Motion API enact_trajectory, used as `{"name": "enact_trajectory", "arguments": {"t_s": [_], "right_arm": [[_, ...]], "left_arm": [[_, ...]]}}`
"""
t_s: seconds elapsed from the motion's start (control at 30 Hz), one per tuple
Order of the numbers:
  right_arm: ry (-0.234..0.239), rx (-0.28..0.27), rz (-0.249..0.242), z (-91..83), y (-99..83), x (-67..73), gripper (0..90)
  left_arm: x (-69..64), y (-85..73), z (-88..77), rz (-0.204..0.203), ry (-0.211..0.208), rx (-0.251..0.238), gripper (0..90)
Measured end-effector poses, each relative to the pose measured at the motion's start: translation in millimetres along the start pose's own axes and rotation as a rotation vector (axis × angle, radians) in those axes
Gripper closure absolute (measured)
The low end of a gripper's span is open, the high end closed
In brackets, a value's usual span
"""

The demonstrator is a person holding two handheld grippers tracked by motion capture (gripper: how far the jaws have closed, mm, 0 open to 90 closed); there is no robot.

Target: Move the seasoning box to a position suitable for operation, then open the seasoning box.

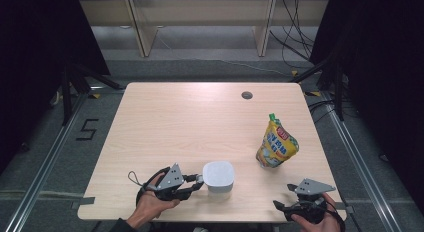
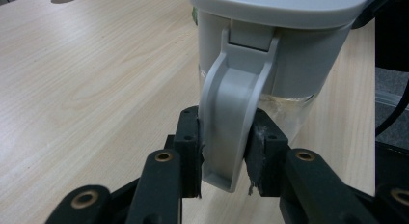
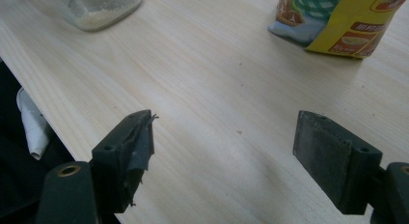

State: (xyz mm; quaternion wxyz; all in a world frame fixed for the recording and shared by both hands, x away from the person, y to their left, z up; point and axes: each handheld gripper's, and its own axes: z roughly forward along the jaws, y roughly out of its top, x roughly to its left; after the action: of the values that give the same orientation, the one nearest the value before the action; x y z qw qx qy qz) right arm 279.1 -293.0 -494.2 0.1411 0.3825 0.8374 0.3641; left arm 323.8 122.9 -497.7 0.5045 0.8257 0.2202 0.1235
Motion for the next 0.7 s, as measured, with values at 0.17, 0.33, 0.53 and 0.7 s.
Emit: {"name": "enact_trajectory", "arguments": {"t_s": [0.17,0.33,0.53,0.7], "right_arm": [[-0.008,-0.015,-0.041,0.4,-0.4,-3.5,23.0],[0.010,-0.004,-0.012,-0.2,-0.4,-1.3,23.1],[0.005,-0.010,-0.003,-0.6,-0.7,-1.3,22.9],[0.012,-0.015,-0.006,-1.0,-0.3,-3.0,22.6]], "left_arm": [[2.3,4.1,-7.0,0.004,0.020,0.018,45.9],[5.7,6.9,-14.1,0.009,-0.008,0.018,38.9],[1.4,11.3,-21.1,-0.044,-0.029,0.008,29.5],[-1.9,17.2,-29.7,-0.055,-0.008,0.003,30.0]]}}
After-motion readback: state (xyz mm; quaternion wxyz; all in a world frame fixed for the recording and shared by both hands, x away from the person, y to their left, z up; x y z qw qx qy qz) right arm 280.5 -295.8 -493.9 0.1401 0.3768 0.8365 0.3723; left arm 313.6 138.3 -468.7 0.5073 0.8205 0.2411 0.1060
